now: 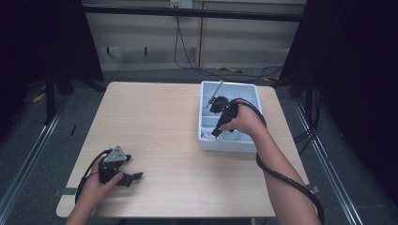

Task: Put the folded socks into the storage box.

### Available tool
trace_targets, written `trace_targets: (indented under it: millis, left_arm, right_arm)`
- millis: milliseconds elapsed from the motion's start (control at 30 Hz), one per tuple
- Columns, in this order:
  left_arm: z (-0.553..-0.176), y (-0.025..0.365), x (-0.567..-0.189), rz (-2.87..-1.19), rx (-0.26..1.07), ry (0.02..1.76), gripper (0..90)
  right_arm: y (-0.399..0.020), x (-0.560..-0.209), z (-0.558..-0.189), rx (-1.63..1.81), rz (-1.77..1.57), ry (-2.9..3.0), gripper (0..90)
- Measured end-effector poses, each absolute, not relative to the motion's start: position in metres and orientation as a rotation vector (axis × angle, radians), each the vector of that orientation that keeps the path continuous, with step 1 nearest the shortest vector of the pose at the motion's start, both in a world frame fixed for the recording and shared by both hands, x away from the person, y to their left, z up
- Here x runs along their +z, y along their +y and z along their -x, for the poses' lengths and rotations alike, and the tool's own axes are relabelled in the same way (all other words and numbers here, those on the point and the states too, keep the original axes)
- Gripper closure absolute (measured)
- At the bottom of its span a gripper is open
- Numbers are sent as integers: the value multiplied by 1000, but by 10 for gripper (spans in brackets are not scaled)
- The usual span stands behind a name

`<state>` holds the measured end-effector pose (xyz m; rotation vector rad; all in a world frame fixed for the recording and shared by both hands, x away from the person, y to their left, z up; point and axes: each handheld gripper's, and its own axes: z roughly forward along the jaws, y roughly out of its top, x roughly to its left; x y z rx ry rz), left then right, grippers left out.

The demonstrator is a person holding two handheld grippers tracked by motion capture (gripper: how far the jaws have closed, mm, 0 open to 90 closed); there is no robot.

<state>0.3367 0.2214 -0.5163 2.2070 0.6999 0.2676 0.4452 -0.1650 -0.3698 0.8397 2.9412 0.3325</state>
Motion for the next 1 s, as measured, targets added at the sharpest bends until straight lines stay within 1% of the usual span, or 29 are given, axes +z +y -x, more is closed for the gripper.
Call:
trace_targets:
  millis: [167, 367, 1000]
  left_arm:
    - [-337, 221, -516, -2207, 267, 700, 137]
    - [-337, 221, -516, -2207, 267, 700, 137]
    - [-337, 222, -516, -2218, 262, 695, 137]
  right_arm:
    - [-163, -368, -435, 357, -842, 2948, 311]
    - [-163, -367, -424, 370, -815, 2951, 291]
    - [-167, -373, -388, 378, -708, 2990, 258]
